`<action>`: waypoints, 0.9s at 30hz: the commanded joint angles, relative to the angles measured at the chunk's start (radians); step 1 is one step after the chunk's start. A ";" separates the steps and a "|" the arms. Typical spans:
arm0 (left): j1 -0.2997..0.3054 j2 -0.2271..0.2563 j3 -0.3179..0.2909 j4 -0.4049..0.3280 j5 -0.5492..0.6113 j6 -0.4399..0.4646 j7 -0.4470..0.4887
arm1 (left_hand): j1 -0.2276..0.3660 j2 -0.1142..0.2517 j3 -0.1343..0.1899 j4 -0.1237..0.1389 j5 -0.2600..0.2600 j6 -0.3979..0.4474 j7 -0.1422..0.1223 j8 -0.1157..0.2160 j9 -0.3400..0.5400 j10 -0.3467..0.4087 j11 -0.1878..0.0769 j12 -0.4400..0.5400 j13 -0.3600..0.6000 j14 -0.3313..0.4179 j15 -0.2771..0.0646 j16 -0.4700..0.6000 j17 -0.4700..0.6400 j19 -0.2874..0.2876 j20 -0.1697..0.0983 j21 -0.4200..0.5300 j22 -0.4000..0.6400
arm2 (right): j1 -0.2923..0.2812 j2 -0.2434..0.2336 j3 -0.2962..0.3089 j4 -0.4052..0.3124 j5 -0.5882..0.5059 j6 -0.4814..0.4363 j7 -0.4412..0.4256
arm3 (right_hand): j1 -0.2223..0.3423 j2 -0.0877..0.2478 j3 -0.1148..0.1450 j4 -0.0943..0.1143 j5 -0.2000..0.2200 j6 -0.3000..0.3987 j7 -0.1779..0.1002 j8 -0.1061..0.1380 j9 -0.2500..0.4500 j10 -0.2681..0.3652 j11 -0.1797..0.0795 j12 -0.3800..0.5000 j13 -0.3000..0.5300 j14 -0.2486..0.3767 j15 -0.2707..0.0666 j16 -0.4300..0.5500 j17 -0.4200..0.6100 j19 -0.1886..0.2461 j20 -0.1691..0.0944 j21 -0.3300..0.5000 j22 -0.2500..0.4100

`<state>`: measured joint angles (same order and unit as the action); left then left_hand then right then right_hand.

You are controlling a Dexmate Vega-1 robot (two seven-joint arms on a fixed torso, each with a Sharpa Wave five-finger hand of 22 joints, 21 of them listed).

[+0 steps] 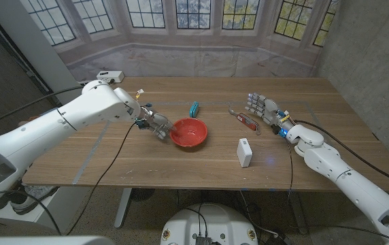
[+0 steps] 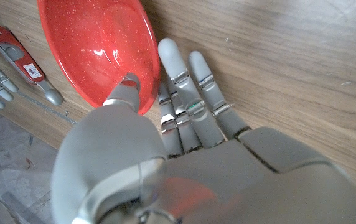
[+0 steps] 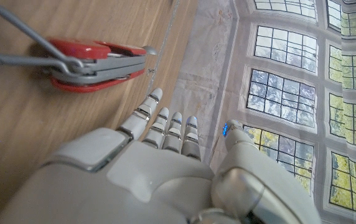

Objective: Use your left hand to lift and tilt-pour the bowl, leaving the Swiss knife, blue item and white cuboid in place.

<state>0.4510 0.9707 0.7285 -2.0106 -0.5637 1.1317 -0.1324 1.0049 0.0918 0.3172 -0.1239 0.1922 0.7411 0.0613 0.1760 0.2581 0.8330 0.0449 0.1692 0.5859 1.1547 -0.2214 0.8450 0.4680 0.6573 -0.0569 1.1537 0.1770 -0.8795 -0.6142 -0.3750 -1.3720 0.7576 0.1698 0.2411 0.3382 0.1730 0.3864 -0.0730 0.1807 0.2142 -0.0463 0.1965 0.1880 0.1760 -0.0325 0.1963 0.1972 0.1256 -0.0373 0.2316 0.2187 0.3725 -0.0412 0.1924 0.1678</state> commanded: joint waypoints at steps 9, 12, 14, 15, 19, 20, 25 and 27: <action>0.028 0.054 -0.034 -0.019 -0.006 -0.025 -0.037 | -0.033 -0.005 0.011 -0.002 -0.005 -0.090 0.015 -0.003 -0.031 -0.079 0.043 0.000 -0.063 0.020 0.001 -0.021 -0.002 0.006 0.009 -0.009 0.003 | -0.012 0.009 -0.009 -0.030 -0.011 -0.002 -0.030 | -0.005 -0.002 0.005 -0.004 -0.003 0.004 0.007 0.003 0.006 0.006 0.002 0.005 0.004 0.003 -0.021 0.002 0.002 0.009 -0.032 0.004 0.003; 0.074 0.066 -0.084 -0.030 -0.022 -0.068 -0.004 | -0.042 0.000 0.011 0.004 -0.005 -0.093 0.013 0.000 -0.035 -0.083 0.039 0.002 -0.072 0.020 0.003 -0.026 -0.004 0.001 0.012 -0.012 0.003 | -0.007 0.012 -0.013 -0.031 -0.016 -0.001 -0.034 | -0.006 -0.002 0.005 -0.004 -0.004 0.003 0.006 0.003 0.006 0.006 0.000 0.004 0.004 0.002 -0.022 0.001 0.002 0.008 -0.034 0.003 0.003; 0.095 0.071 -0.109 -0.034 -0.030 -0.089 0.012 | -0.049 0.007 0.013 0.007 -0.005 -0.092 0.000 0.004 -0.038 -0.086 0.031 0.004 -0.081 0.017 0.002 -0.030 -0.003 -0.002 0.012 -0.015 0.003 | -0.004 0.016 -0.015 -0.032 -0.020 0.001 -0.038 | -0.006 -0.002 0.005 -0.004 -0.004 0.003 0.006 0.003 0.006 0.006 -0.001 0.004 0.004 0.001 -0.022 0.001 0.002 0.008 -0.033 0.003 0.003; 0.105 0.073 -0.120 -0.037 -0.033 -0.097 0.023 | -0.051 0.009 0.015 0.008 -0.005 -0.091 -0.001 0.005 -0.039 -0.085 0.028 0.005 -0.084 0.017 0.002 -0.033 -0.005 -0.002 0.012 -0.015 0.003 | -0.002 0.018 -0.017 -0.032 -0.022 0.001 -0.040 | -0.006 -0.002 0.005 -0.004 -0.004 0.004 0.008 0.003 0.006 0.006 0.001 0.005 0.004 0.002 -0.021 0.001 0.002 0.009 -0.032 0.003 0.003; 0.135 0.084 -0.155 -0.045 -0.038 -0.130 0.048 | -0.057 0.015 0.019 0.009 -0.004 -0.089 -0.006 0.009 -0.043 -0.084 0.018 0.008 -0.095 0.012 0.004 -0.042 -0.009 -0.005 0.012 -0.019 0.002 | 0.005 0.029 -0.023 -0.032 -0.031 0.004 -0.053 | -0.006 -0.002 0.005 -0.004 -0.004 0.004 0.007 0.003 0.006 0.006 0.000 0.004 0.004 0.002 -0.024 0.002 0.002 0.008 -0.033 0.003 0.003; 0.139 0.087 -0.163 -0.046 -0.041 -0.133 0.051 | -0.062 0.017 0.021 0.011 -0.004 -0.089 -0.007 0.010 -0.045 -0.088 0.011 0.008 -0.103 0.000 0.007 -0.057 -0.021 -0.015 0.017 -0.024 0.002 | 0.005 0.032 -0.024 -0.031 -0.032 0.007 -0.056 | -0.006 -0.002 0.005 -0.004 -0.004 0.003 0.004 0.002 0.006 0.005 -0.003 0.004 0.004 0.001 -0.026 0.001 0.002 0.006 -0.036 0.002 0.003; 0.163 0.108 -0.193 -0.051 -0.047 -0.165 0.057 | -0.094 0.036 0.037 0.020 -0.002 -0.104 -0.012 0.009 -0.055 -0.116 0.008 0.009 -0.139 -0.073 0.038 -0.132 -0.075 -0.071 0.047 -0.052 0.001 | 0.007 0.046 -0.030 -0.030 -0.040 0.015 -0.069 | -0.007 -0.002 0.005 -0.003 -0.004 0.003 0.005 0.002 0.006 0.005 -0.001 0.004 0.004 0.001 -0.025 0.001 0.003 0.006 -0.035 0.002 0.003; 0.181 0.117 -0.213 -0.057 -0.055 -0.174 0.071 | -0.100 0.039 0.041 0.021 -0.001 -0.109 -0.015 0.008 -0.056 -0.122 0.003 0.009 -0.146 -0.082 0.047 -0.141 -0.080 -0.074 0.051 -0.055 0.001 | 0.004 0.053 -0.032 -0.030 -0.044 0.021 -0.079 | -0.007 -0.002 0.005 -0.003 -0.004 0.003 0.004 0.002 0.006 0.005 -0.002 0.004 0.004 0.001 -0.025 0.001 0.003 0.006 -0.035 0.002 0.003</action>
<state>0.5616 1.0502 0.5994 -2.0481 -0.5965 1.0216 -0.1044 0.9154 0.1285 0.3447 -0.1044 0.1885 0.6388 0.0492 0.1780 0.2019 0.7194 0.0518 0.1740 0.4472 1.0878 -0.1860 0.7187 0.3961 0.5938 -0.0119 1.1044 0.1771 -0.8788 -0.5867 -0.3955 -1.4005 0.7310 0.1725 0.1924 0.3382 0.1730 0.3864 -0.0730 0.1807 0.2178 -0.0426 0.1965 0.1880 0.1761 -0.0325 0.1963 0.1972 0.1256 -0.0373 0.2316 0.2187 0.3725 -0.0412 0.1924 0.1703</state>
